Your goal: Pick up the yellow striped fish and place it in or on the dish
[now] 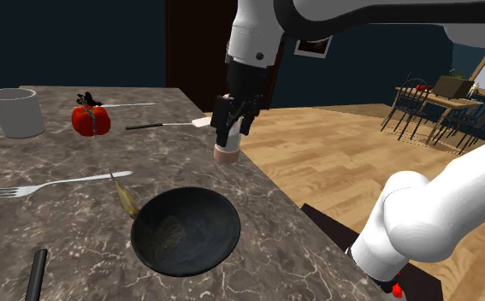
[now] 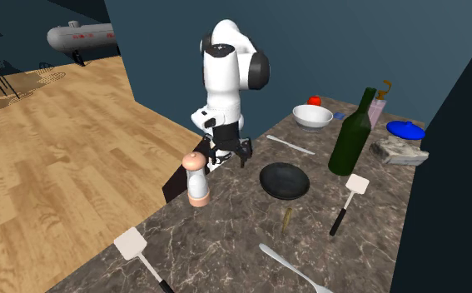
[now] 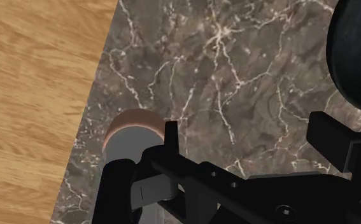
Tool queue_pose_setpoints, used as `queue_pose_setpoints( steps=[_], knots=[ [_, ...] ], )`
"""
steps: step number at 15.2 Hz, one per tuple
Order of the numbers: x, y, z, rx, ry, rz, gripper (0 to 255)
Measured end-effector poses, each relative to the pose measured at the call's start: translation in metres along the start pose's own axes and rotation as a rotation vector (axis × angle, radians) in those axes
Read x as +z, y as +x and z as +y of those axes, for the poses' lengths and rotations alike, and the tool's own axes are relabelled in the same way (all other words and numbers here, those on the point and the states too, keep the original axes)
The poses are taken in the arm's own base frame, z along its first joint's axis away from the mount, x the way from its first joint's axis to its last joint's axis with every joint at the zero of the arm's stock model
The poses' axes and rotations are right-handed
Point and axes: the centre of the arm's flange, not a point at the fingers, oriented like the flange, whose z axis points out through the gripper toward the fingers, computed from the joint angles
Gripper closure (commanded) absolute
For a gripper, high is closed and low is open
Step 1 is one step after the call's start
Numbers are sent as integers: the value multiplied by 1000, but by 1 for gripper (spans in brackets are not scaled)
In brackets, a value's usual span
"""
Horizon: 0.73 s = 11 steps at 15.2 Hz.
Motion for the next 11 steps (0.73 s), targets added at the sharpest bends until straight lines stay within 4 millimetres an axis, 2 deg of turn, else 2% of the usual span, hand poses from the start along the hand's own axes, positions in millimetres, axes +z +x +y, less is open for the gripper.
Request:
queue_pose_setpoints(
  steps=[5, 11],
  knots=[
    [12, 34, -64, 18, -21, -23, 0],
    [37, 69, -135, 40, -47, -50, 0]
  ],
)
